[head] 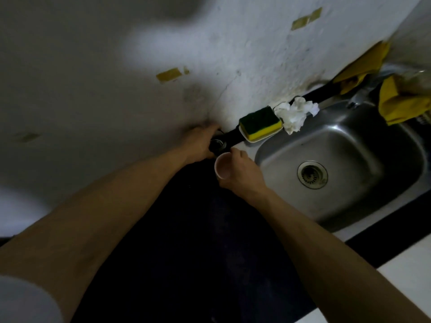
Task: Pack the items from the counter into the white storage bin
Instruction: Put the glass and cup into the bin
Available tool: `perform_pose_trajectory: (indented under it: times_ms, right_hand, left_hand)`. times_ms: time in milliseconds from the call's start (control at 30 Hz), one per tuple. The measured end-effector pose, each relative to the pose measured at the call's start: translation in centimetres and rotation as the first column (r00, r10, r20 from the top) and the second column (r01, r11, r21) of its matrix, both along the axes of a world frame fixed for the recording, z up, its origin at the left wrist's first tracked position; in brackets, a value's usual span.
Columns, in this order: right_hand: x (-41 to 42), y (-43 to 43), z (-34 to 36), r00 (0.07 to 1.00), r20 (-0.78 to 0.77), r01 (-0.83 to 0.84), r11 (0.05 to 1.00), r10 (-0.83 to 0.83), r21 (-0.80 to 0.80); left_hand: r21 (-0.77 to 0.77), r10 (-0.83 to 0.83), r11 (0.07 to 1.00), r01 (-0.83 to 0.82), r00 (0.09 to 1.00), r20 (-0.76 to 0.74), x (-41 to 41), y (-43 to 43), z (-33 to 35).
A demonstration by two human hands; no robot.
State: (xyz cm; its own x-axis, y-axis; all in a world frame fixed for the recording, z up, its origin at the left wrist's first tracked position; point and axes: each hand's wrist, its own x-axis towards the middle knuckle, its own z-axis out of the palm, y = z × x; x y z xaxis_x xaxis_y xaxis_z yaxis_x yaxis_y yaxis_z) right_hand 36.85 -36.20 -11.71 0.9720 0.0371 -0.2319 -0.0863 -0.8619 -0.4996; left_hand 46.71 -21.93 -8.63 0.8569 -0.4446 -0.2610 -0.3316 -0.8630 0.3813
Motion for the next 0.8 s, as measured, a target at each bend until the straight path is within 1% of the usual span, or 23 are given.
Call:
perform_pose_trajectory:
  times_ms: [100,167,300,433,533,600,667,800]
  right_hand:
    - [-0.9,-0.3,0.3,1.000,-0.013,0.010,1.000,-0.010,-0.015]
    - [-1.5,-0.6,0.7,1.000,-0.020,0.021,0.999,-0.022,-0.028]
    - [-2.8,-0.5,2.5,0.999,-0.045,-0.010,0.996,0.006,-0.086]
    - [-3.8,1.9,5.4,0.998,-0.028,-0.056,0.993,0.054,-0.104]
    - [-4.4,5.3,8.2,0.992,0.018,-0.122,0.988,0.124,-0.097]
    - [-5.1,8.1,10.0,0.978,0.080,-0.184,0.979,0.192,-0.091]
    - [-6.0,11.1,11.7,0.954,0.150,-0.250,0.964,0.260,-0.086]
    - [-8.3,17.1,14.9,0.897,0.234,-0.366,0.927,0.374,-0.079]
  left_hand:
    - [0.032,-0.035,0.999,0.036,0.999,-0.034,-0.4,-0.1,0.2]
    - [0.020,-0.059,0.998,0.060,0.997,-0.052,-1.5,0.4,0.6]
    - [-0.012,-0.079,0.997,0.079,0.997,-0.013,-3.2,2.6,2.4]
    - [0.072,-0.069,0.995,0.068,0.998,0.012,-4.7,6.1,6.4]
    - [0.135,-0.059,0.990,0.049,0.996,0.066,-6.8,10.0,9.9]
    - [0.189,-0.024,0.982,0.006,0.995,0.095,-8.5,12.9,12.3]
    - [0.212,0.025,0.976,-0.048,0.994,0.110,-10.5,15.9,14.7]
    - [0.248,0.088,0.956,-0.154,0.962,0.260,-15.2,22.2,18.9]
